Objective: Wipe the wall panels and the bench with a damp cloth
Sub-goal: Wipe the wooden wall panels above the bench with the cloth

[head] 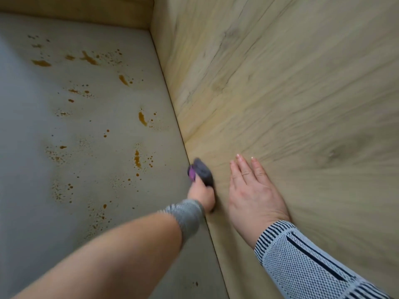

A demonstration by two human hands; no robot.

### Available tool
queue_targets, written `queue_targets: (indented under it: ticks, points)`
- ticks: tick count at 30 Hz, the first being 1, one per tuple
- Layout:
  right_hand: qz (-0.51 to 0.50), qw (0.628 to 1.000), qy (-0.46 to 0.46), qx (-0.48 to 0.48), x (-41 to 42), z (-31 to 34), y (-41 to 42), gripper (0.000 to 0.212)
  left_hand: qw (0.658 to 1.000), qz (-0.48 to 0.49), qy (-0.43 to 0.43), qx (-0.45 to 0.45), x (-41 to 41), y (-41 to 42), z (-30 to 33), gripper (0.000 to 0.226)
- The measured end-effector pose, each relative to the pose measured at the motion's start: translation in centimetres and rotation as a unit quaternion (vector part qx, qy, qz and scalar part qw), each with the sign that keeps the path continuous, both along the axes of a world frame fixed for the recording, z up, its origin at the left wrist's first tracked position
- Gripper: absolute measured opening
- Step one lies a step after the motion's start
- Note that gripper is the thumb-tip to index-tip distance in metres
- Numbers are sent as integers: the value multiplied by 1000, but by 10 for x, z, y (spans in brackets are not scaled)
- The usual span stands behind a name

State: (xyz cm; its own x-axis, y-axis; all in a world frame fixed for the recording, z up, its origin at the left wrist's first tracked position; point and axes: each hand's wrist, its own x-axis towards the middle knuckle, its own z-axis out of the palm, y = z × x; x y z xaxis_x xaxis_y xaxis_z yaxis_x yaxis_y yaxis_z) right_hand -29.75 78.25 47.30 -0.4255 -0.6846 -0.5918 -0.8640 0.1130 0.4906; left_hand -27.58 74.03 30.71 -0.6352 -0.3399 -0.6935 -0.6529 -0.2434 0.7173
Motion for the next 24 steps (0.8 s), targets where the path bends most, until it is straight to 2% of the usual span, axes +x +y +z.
queue_targets:
  ticks: [2, 5, 8, 10, 12, 14, 16, 20, 21, 24]
  points:
    - [-6, 1000, 5, -12, 0, 6, 7, 98, 999, 27, -5, -16, -27, -36, 24, 67]
    - [-31, 998, 30, -41, 10, 27, 8, 93, 999, 24, 18, -20, -21, -30, 55, 76]
    - [-13, 991, 82, -105, 12, 57, 9, 78, 996, 3, 87, 36, 17, 15, 77, 81]
    - [10, 987, 112, -115, 6, 81, 5, 79, 989, 9, 139, 45, 30, 32, 106, 82]
    - [30, 982, 141, -120, -1, 111, -4, 77, 976, 24, 214, -6, 30, 29, 145, 78]
    - [-20, 968, 162, -193, -8, 139, -14, 64, 959, 36, 277, -51, 16, 10, 174, 78]
    - [-29, 955, 188, -229, -17, 167, -22, 55, 956, 49, 279, -74, -11, -26, 191, 80]
    - [2, 926, 210, -312, -35, 206, -32, 50, 978, 50, 191, -70, -29, -60, 212, 76]
    - [2, 927, 206, -314, -37, 209, -33, 51, 975, 39, 205, -82, -18, -50, 217, 77]
    - [11, 925, 193, -328, -36, 208, -30, 57, 940, -4, 321, -112, 26, -8, 232, 77]
